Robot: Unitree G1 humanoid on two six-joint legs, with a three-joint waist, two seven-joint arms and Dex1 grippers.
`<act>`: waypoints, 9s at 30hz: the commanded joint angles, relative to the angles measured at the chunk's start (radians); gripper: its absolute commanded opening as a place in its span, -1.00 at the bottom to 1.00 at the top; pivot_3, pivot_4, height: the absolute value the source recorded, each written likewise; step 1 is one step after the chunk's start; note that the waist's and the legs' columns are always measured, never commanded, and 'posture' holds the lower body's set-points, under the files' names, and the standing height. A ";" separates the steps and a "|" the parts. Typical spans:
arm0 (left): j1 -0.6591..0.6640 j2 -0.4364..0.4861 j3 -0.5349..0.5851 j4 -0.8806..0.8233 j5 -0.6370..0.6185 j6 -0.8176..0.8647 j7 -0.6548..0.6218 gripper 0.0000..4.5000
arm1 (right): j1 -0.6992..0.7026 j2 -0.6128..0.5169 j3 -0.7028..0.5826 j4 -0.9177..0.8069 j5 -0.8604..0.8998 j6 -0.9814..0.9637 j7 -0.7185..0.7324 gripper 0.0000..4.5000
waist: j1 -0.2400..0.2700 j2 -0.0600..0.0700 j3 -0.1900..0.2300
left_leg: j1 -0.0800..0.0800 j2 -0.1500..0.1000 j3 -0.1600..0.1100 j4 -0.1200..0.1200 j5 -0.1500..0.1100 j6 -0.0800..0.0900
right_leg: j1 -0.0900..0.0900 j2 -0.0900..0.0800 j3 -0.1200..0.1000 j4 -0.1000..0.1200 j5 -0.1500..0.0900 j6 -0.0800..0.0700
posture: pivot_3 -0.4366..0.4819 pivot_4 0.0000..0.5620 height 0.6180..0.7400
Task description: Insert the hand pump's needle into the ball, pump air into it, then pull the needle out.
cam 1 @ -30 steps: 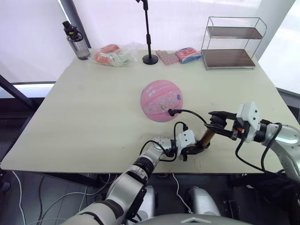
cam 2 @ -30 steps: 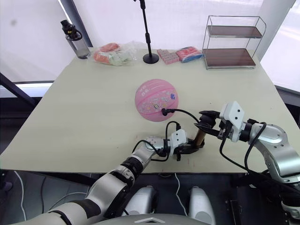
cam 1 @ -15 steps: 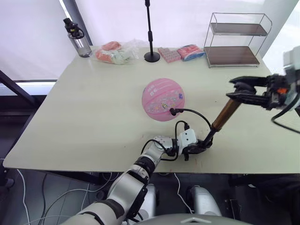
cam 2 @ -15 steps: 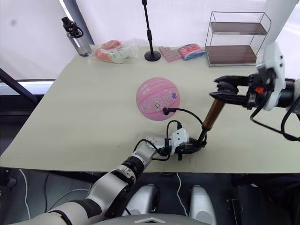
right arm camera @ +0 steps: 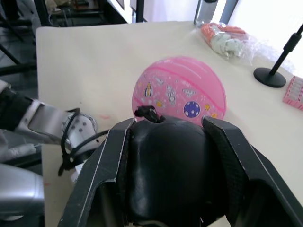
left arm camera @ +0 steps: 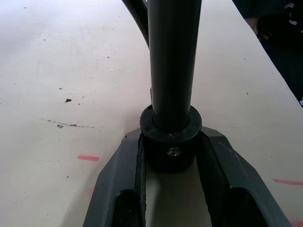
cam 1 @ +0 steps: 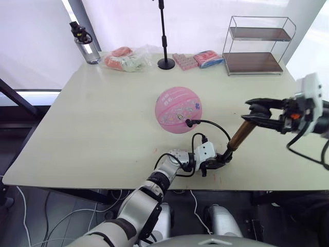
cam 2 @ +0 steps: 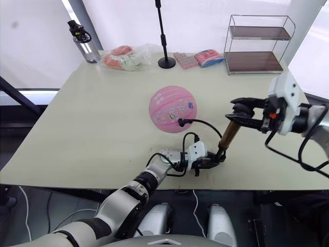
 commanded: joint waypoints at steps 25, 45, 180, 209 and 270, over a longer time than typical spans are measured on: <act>0.033 0.015 -0.013 0.074 0.032 0.035 0.005 -0.53 | -0.163 -0.083 -0.072 0.049 0.067 0.060 0.053 -0.19 | 0.003 0.004 0.006 | -0.003 -0.001 -0.001 0.000 0.000 0.000 | -0.001 -0.001 -0.001 0.000 0.000 0.000 | -0.05 -0.47 0.86; 0.032 0.007 -0.009 0.081 0.033 0.035 0.009 -0.53 | -0.240 -0.167 -0.089 0.049 0.119 0.186 0.052 -0.19 | 0.003 0.004 0.008 | -0.004 -0.001 0.000 0.000 0.000 0.000 | -0.003 -0.002 0.000 0.000 0.000 0.000 | -0.05 -0.47 0.86; 0.029 0.015 0.000 0.079 0.049 0.029 0.008 -0.53 | 0.145 0.198 0.195 0.169 -0.299 -0.287 -0.054 -0.19 | -0.004 -0.003 -0.003 | 0.004 0.002 0.000 -0.001 0.000 0.000 | 0.002 0.001 -0.001 0.000 0.000 0.000 | -0.05 -0.47 0.86; 0.023 0.015 0.004 0.099 0.050 0.020 0.002 -0.53 | -0.291 -0.186 -0.202 0.096 0.208 0.222 0.031 -0.19 | 0.003 0.004 0.009 | -0.005 -0.001 0.000 -0.001 0.000 0.000 | -0.003 -0.002 -0.001 -0.001 0.000 0.000 | -0.05 -0.47 0.86; 0.035 0.014 -0.005 0.078 0.045 0.029 0.009 -0.53 | -0.297 -0.193 -0.213 0.076 0.208 0.180 0.017 -0.19 | 0.002 0.007 0.016 | -0.006 -0.001 0.001 -0.001 0.000 0.000 | -0.005 -0.002 -0.001 -0.001 0.001 0.001 | -0.05 -0.47 0.86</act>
